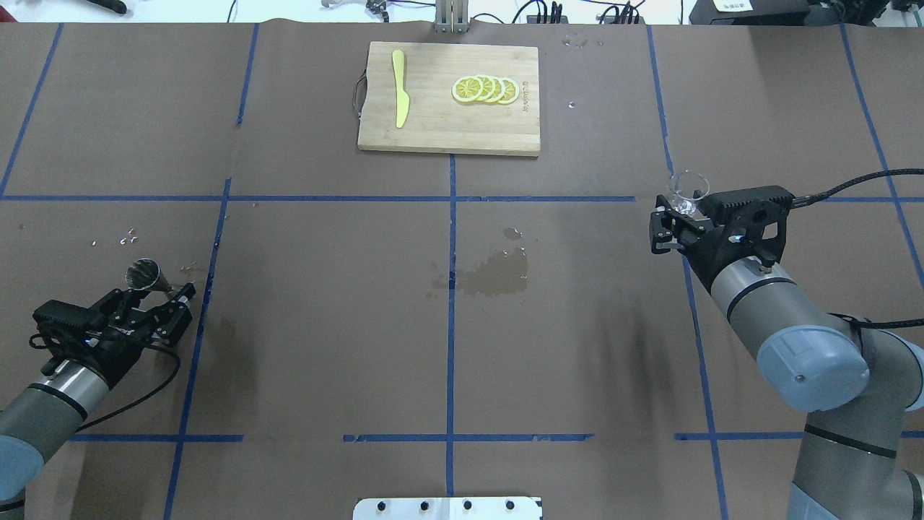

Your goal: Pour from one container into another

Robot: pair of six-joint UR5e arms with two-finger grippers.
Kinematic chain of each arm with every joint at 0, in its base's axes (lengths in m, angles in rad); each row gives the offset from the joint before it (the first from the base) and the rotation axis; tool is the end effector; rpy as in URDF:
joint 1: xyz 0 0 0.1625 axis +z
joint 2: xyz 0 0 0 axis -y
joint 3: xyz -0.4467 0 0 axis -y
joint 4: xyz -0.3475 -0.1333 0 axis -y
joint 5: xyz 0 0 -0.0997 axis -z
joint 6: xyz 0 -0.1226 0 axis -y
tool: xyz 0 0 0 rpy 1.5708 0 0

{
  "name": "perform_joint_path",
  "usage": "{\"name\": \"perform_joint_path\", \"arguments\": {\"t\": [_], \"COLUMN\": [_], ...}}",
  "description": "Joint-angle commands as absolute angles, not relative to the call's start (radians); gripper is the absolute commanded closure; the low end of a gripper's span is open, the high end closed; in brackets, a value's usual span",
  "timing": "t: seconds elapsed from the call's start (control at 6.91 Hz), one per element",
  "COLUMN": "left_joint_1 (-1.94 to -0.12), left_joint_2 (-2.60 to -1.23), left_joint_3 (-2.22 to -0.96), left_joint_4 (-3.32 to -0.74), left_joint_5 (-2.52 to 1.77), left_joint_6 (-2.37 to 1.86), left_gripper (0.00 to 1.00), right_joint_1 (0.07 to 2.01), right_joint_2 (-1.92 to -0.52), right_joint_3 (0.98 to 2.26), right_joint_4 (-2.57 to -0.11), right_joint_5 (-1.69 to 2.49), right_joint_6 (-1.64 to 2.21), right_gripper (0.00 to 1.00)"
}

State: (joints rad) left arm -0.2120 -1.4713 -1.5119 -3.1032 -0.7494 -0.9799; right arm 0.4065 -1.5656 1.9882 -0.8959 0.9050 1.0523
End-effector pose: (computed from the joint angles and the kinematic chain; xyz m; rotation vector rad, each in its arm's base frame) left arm 0.3443 -0.3023 0.5804 1.1201 0.9082 -0.2523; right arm -0.3312 -0.3701 0.4219 1.0017 -0.6759 0.2668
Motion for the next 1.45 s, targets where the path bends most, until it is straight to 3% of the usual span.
{"name": "perform_joint_path", "arguments": {"t": [0.0,0.14,0.29,1.3], "left_joint_1": [-0.212,-0.212,-0.212,-0.268], "left_joint_2": [-1.438,-1.361,-1.335,-1.1], "left_joint_3": [-1.544,-1.668,-1.707,-1.773], "left_joint_4": [-3.085,-2.986,-2.935,-2.919], "left_joint_5": [-0.822,-0.871,-0.888,-1.245], "left_joint_6": [-0.974,-0.974,-0.974,-0.861], "left_gripper": [0.0,0.0,0.0,0.0], "right_joint_1": [0.407,0.407,0.407,0.41], "right_joint_2": [-1.565,-1.563,-1.563,-1.639], "right_joint_3": [1.988,1.99,1.988,1.961], "right_joint_4": [-0.896,-0.896,-0.896,-0.815], "right_joint_5": [0.905,0.905,0.905,0.907], "right_joint_6": [1.052,1.052,1.052,1.112], "right_gripper": [1.0,1.0,1.0,1.0]}}
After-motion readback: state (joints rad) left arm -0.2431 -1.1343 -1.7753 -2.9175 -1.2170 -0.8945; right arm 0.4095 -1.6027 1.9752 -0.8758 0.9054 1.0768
